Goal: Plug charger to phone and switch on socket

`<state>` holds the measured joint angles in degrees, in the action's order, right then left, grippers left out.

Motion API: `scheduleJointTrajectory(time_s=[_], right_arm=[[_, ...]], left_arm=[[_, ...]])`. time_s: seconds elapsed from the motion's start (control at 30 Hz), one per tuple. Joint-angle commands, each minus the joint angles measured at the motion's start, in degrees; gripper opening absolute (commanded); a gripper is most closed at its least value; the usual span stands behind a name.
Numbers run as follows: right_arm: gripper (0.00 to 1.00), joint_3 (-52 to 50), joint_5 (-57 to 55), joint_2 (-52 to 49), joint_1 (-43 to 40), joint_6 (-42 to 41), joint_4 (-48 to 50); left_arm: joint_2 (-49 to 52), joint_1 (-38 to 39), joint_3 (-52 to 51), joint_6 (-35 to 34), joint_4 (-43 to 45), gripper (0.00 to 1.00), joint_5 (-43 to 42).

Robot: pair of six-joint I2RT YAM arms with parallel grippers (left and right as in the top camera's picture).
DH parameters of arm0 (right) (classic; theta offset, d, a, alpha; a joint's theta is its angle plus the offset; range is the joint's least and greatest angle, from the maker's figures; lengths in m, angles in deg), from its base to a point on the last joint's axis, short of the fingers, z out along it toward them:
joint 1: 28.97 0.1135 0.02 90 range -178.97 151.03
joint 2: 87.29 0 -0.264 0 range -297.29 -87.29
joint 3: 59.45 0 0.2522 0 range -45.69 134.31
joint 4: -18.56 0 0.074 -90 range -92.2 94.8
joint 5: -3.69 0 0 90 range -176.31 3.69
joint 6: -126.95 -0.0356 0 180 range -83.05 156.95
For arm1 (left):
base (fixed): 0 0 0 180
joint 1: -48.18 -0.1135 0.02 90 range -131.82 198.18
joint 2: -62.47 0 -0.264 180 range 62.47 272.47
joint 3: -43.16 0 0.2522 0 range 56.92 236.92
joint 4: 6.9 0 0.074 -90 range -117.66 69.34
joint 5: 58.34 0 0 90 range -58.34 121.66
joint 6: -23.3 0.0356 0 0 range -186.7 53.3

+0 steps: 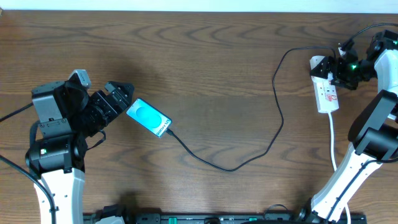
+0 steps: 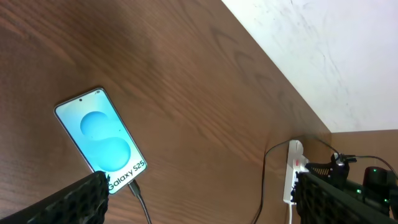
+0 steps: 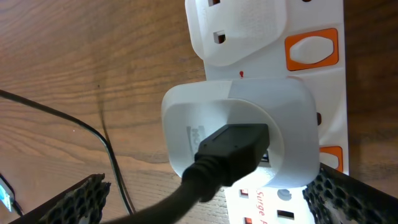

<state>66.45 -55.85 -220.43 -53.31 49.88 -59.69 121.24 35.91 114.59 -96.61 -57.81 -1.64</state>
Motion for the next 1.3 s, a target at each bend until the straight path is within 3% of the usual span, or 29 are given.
scheduleJointTrajectory(time_s=[0.0,1.27], right_arm=[[0.99,1.0,1.2,-0.7,0.4,-0.7,0.3],[0.99,-1.5,1.1,-1.2,3.0,-2.6,3.3]], left_arm=[[0.1,-0.2,0.2,1.0,-0.2,0.95,-0.5],[1.3,-0.2,0.2,1.2,-1.0,0.95,-0.5]])
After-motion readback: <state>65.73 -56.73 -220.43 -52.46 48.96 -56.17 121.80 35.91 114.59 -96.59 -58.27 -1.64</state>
